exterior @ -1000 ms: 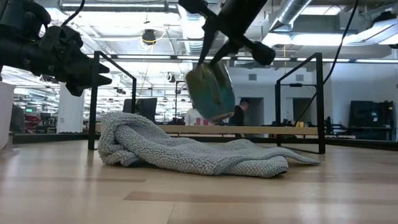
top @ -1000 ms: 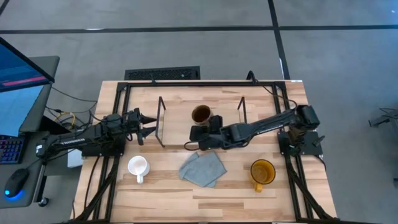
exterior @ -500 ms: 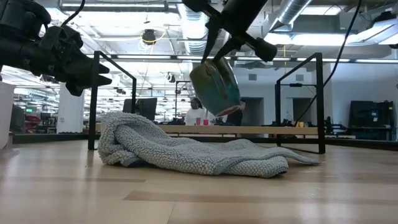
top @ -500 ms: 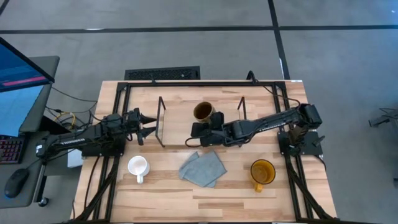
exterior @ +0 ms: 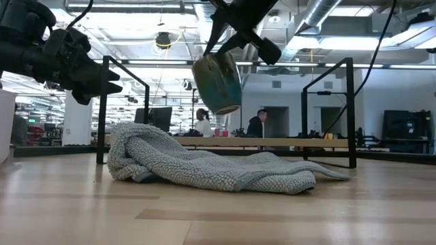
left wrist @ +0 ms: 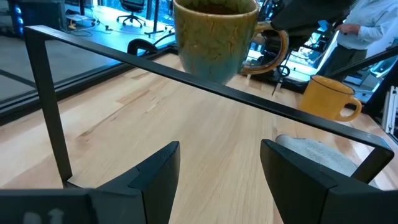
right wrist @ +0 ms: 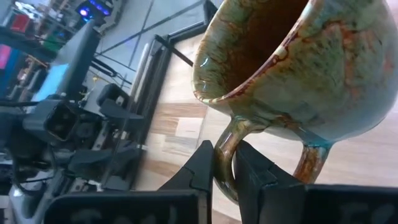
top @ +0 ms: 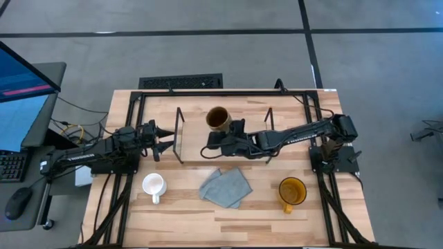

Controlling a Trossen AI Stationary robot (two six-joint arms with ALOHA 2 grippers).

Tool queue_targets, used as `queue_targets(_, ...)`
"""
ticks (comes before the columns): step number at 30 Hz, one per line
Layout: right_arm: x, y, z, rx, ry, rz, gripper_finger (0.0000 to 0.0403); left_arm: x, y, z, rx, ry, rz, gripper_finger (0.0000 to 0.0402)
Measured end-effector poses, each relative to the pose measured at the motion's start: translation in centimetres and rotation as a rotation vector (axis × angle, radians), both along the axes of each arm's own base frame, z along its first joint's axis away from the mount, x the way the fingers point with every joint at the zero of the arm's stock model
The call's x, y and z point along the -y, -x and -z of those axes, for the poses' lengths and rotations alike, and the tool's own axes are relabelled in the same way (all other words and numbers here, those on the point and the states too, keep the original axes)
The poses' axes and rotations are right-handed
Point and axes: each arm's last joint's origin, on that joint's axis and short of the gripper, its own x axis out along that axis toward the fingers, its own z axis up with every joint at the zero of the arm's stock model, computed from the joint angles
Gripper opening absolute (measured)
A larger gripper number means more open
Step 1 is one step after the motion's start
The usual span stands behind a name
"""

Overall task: Stack small to large cups/mugs on shelf
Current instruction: Put the brown mug on the shelf

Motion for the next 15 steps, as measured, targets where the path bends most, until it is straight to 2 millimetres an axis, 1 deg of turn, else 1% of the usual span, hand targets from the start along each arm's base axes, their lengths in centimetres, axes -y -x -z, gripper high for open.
queue_targets(3, -0.08, -0.11, -0.16, 0.017, 0.007, 0.000, 0.0053, 0.00, 0.02, 0.05, -0.010, 0.003, -0.003, 0.0215)
queue_targets(9, -0.03, -0.04, -0.03, -0.005, 0.017, -0.011, 0.0035, 0.00, 0.03, 0.08, -0.015, 0.005, -0.002, 0.0215)
queue_targets(15, 0.31, 0.17, 0.30, -0.044, -0.004, -0.010, 0.0031, 0.00, 0.03, 0.10, -0.016, 0.005, -0.002, 0.0215)
